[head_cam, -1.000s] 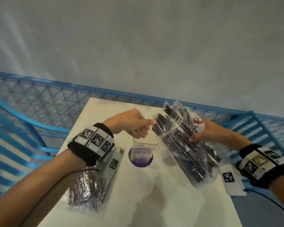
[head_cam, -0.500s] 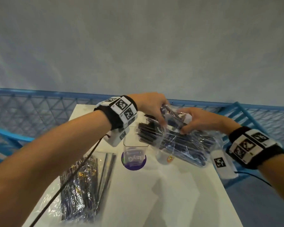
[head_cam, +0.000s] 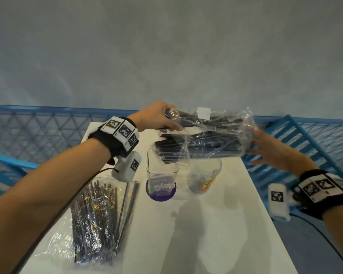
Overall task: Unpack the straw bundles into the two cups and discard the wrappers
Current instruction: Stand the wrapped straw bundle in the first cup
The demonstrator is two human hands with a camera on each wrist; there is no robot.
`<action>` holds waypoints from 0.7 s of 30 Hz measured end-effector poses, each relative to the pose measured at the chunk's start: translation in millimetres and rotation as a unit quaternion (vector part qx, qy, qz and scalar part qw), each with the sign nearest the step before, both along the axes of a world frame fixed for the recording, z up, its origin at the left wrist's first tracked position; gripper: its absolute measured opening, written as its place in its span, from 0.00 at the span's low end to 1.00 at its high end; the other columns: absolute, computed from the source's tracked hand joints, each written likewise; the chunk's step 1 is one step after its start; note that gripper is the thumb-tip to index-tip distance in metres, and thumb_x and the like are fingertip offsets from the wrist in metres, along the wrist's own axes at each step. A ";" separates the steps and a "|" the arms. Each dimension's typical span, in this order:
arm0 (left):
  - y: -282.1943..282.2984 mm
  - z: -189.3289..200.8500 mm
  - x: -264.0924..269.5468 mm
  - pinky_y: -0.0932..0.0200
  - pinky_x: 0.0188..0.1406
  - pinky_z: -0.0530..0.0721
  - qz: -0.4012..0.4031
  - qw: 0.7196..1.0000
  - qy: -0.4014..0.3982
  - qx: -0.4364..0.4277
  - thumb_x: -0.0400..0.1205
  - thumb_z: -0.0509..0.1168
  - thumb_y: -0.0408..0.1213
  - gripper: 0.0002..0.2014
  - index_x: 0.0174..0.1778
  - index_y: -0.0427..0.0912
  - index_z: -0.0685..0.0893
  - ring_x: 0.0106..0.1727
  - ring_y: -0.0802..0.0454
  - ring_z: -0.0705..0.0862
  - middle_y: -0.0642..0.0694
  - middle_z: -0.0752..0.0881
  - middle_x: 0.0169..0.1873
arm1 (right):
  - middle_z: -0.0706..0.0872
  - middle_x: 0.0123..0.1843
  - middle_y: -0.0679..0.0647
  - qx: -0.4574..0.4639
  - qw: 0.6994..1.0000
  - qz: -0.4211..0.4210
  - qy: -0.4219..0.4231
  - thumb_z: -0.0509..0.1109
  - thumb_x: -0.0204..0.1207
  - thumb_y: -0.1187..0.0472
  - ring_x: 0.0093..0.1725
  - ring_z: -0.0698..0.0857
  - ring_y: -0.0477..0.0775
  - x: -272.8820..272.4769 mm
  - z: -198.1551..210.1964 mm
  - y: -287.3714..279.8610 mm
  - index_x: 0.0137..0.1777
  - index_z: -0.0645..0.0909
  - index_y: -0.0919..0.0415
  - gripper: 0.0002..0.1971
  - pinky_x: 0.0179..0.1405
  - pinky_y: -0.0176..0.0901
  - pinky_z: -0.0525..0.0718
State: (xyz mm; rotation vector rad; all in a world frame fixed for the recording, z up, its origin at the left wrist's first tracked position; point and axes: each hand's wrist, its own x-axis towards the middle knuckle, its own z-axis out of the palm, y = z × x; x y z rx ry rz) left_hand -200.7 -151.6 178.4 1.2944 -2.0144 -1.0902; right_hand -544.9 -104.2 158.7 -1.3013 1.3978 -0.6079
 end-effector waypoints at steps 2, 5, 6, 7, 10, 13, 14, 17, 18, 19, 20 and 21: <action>1.5 -8.0 -0.5 0.69 0.29 0.79 0.000 1.000 0.022 0.008 0.72 0.77 0.35 0.13 0.49 0.33 0.87 0.32 0.56 0.82 0.41 0.88 0.36 | 0.75 0.70 0.48 0.008 0.999 -0.016 -0.043 0.69 0.62 0.26 0.73 0.72 0.64 7.9 -14.7 2.0 0.63 0.71 0.28 0.29 0.69 0.78 0.70; 3.1 -19.7 0.7 0.69 0.35 0.80 0.003 0.999 0.049 0.007 0.73 0.76 0.34 0.11 0.50 0.38 0.87 0.34 0.60 0.84 0.46 0.89 0.38 | 0.58 0.85 0.51 0.021 0.994 -0.054 -0.090 0.74 0.60 0.30 0.81 0.58 0.73 17.3 -27.6 -3.6 0.71 0.65 0.26 0.37 0.70 0.83 0.63; 4.1 -21.6 1.9 0.69 0.38 0.81 0.006 0.998 0.063 0.006 0.74 0.76 0.34 0.10 0.49 0.42 0.88 0.36 0.61 0.86 0.50 0.90 0.38 | 0.53 0.86 0.52 0.019 0.993 -0.058 -0.102 0.76 0.57 0.29 0.82 0.55 0.75 19.5 -30.9 -6.5 0.73 0.63 0.26 0.42 0.69 0.83 0.65; 4.4 -23.7 3.5 0.68 0.42 0.81 0.010 0.997 0.073 0.006 0.74 0.75 0.34 0.10 0.49 0.45 0.88 0.40 0.61 0.87 0.52 0.91 0.40 | 0.52 0.86 0.53 0.016 0.991 -0.062 -0.115 0.78 0.54 0.30 0.81 0.56 0.76 21.9 -33.2 -8.8 0.74 0.62 0.29 0.46 0.68 0.81 0.68; 5.8 -30.5 8.9 0.67 0.51 0.83 0.011 0.996 0.084 0.002 0.73 0.75 0.35 0.18 0.59 0.41 0.86 0.50 0.58 0.88 0.50 0.91 0.49 | 0.72 0.78 0.60 -0.013 0.987 -0.073 -0.142 0.86 0.46 0.37 0.72 0.76 0.70 25.5 -35.8 -17.4 0.77 0.67 0.46 0.56 0.59 0.64 0.85; 6.0 -38.3 13.8 0.67 0.51 0.83 0.020 0.997 0.078 0.001 0.73 0.76 0.36 0.21 0.63 0.42 0.84 0.51 0.58 0.88 0.49 0.90 0.51 | 0.85 0.63 0.54 -0.097 0.983 -0.070 -0.140 0.79 0.67 0.52 0.62 0.85 0.59 36.4 -22.8 -21.9 0.75 0.71 0.58 0.36 0.45 0.39 0.89; 5.5 -41.1 15.7 0.64 0.52 0.84 0.023 0.997 0.071 -0.001 0.73 0.76 0.36 0.21 0.63 0.41 0.84 0.52 0.55 0.88 0.48 0.90 0.52 | 0.86 0.59 0.52 -0.120 0.982 -0.070 -0.124 0.75 0.73 0.59 0.60 0.87 0.56 39.8 -18.3 -22.5 0.74 0.72 0.60 0.29 0.44 0.37 0.88; 4.6 -50.1 21.3 0.55 0.57 0.84 0.033 0.998 0.061 -0.010 0.74 0.75 0.34 0.21 0.64 0.41 0.83 0.54 0.50 0.87 0.46 0.90 0.52 | 0.88 0.59 0.54 -0.165 0.980 -0.057 -0.091 0.75 0.73 0.61 0.59 0.88 0.57 46.9 -12.5 -25.8 0.69 0.76 0.60 0.24 0.53 0.43 0.85; 4.7 -53.6 22.5 0.52 0.58 0.84 0.037 0.997 0.066 -0.010 0.74 0.75 0.34 0.21 0.64 0.41 0.83 0.55 0.49 0.87 0.46 0.90 0.53 | 0.88 0.59 0.55 -0.173 0.980 -0.053 -0.082 0.77 0.69 0.58 0.59 0.88 0.56 49.8 -11.1 -24.7 0.67 0.77 0.58 0.25 0.55 0.45 0.85; 5.1 -56.9 23.1 0.50 0.59 0.84 0.041 0.997 0.072 -0.010 0.74 0.75 0.34 0.21 0.63 0.40 0.83 0.55 0.48 0.87 0.45 0.90 0.53 | 0.89 0.59 0.54 -0.180 0.980 -0.051 -0.074 0.79 0.65 0.53 0.59 0.88 0.55 52.3 -10.4 -23.3 0.65 0.78 0.57 0.28 0.57 0.45 0.84; 5.8 -59.8 23.1 0.49 0.59 0.84 0.044 0.996 0.076 -0.010 0.74 0.75 0.34 0.21 0.63 0.40 0.83 0.55 0.48 0.87 0.45 0.90 0.53 | 0.89 0.59 0.54 -0.185 0.979 -0.049 -0.071 0.81 0.60 0.48 0.58 0.88 0.54 54.5 -10.5 -22.3 0.64 0.79 0.56 0.31 0.57 0.46 0.84; 6.7 -62.1 22.5 0.50 0.59 0.84 0.044 0.996 0.079 -0.010 0.74 0.74 0.34 0.21 0.64 0.41 0.83 0.55 0.49 0.87 0.45 0.90 0.53 | 0.89 0.58 0.53 -0.186 0.978 -0.050 -0.074 0.82 0.57 0.46 0.58 0.89 0.53 56.6 -10.8 -21.8 0.63 0.79 0.55 0.33 0.57 0.45 0.85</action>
